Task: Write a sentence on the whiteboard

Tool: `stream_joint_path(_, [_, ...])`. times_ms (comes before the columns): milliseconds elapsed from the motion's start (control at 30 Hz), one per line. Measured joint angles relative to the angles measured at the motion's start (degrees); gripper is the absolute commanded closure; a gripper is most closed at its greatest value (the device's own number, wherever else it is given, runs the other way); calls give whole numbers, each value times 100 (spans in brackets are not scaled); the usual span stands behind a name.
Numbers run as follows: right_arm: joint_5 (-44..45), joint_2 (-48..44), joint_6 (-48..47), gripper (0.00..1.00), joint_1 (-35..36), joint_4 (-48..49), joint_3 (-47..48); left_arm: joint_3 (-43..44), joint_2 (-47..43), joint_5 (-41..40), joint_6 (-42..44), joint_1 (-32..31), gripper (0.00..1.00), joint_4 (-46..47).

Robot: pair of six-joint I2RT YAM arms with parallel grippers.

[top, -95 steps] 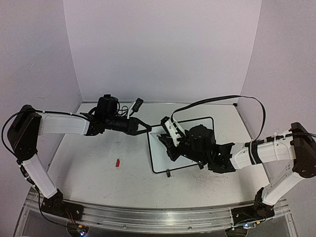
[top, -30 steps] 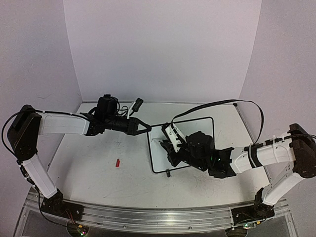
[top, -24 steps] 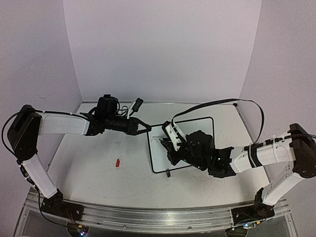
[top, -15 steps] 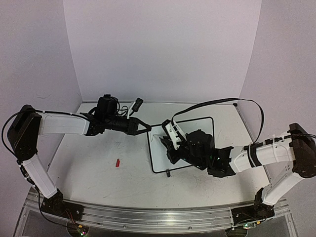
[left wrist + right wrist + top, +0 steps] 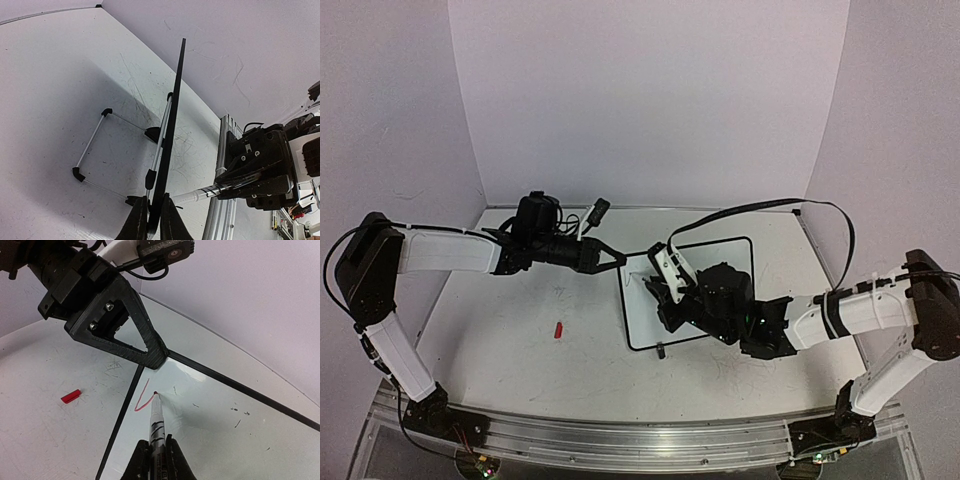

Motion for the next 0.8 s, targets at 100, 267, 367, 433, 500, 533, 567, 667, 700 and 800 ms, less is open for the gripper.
stream_joint_path(100, [-9,0,25,100,0,-2,0,0,0,0,2,0,91,0])
stream_joint_path(267, [-12,-2,101,100,0,-16,-6,0,0,0,15,0,91,-1])
stream_joint_path(367, [-14,-3,136,100,0,-20,-18,0,0,0,15,0,91,-2])
stream_joint_path(433, [-17,-6,153,100,0,-24,-33,0,0,0,17,0,91,-2])
stream_joint_path(500, [-27,-8,173,100,0,-37,-44,0,0,0,17,0,91,-2])
stream_joint_path(533, [-30,-11,181,100,0,-41,-45,0,0,0,17,0,91,-2])
stream_joint_path(567, [-33,-13,190,100,0,-44,-46,0,0,0,17,0,91,-2])
stream_joint_path(667, [-36,-38,245,100,0,-50,-68,0,0,4,17,0,91,-3])
stream_joint_path(700, [-37,-55,261,100,0,-55,-93,0,0,4,17,0,91,-2])
stream_joint_path(800, [-39,-115,312,100,0,-91,-191,0,0,4,17,0,91,-3])
